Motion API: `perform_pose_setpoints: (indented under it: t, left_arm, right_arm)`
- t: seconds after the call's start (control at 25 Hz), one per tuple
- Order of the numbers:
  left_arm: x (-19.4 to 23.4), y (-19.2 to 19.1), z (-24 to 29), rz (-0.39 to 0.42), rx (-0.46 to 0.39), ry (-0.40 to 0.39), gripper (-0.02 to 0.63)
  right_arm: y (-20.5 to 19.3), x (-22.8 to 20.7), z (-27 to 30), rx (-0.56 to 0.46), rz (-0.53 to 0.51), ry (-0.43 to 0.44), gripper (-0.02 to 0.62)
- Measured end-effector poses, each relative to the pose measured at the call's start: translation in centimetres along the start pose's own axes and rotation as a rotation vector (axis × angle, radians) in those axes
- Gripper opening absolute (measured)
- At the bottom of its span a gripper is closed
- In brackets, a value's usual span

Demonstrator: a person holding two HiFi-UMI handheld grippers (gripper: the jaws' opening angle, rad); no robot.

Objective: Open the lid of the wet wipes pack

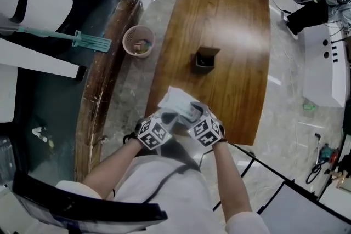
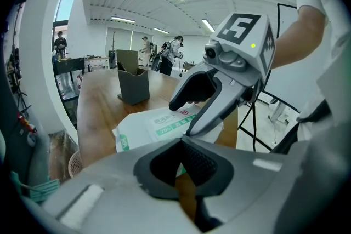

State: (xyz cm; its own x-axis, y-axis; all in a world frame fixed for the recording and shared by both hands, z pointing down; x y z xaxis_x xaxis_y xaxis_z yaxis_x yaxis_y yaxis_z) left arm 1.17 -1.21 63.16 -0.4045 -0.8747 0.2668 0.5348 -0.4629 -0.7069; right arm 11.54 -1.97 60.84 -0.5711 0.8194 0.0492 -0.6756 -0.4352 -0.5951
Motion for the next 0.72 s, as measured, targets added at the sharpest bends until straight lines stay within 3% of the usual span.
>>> perform_pose_setpoints:
  t: [0.72]
  left_arm:
    - [-0.12,-0.02,0.15,-0.028,-0.002,0.035,0.003]
  right_arm:
    - [0.10,-1.01,-0.09,0.007,0.067,0.108,0.264]
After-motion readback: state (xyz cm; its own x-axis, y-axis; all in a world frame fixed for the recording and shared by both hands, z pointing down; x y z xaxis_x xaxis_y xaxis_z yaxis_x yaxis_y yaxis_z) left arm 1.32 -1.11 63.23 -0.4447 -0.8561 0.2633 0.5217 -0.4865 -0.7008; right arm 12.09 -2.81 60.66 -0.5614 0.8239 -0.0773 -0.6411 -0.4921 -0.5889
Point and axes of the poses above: the fingertips, and each gripper's own axes: z forward along the fingers, x to its left, y out of its top, the point moved 7 cm from there along -z, backward along the fingers, and after that the axes turned 8 degrees about -z, right-handed, at the moved point
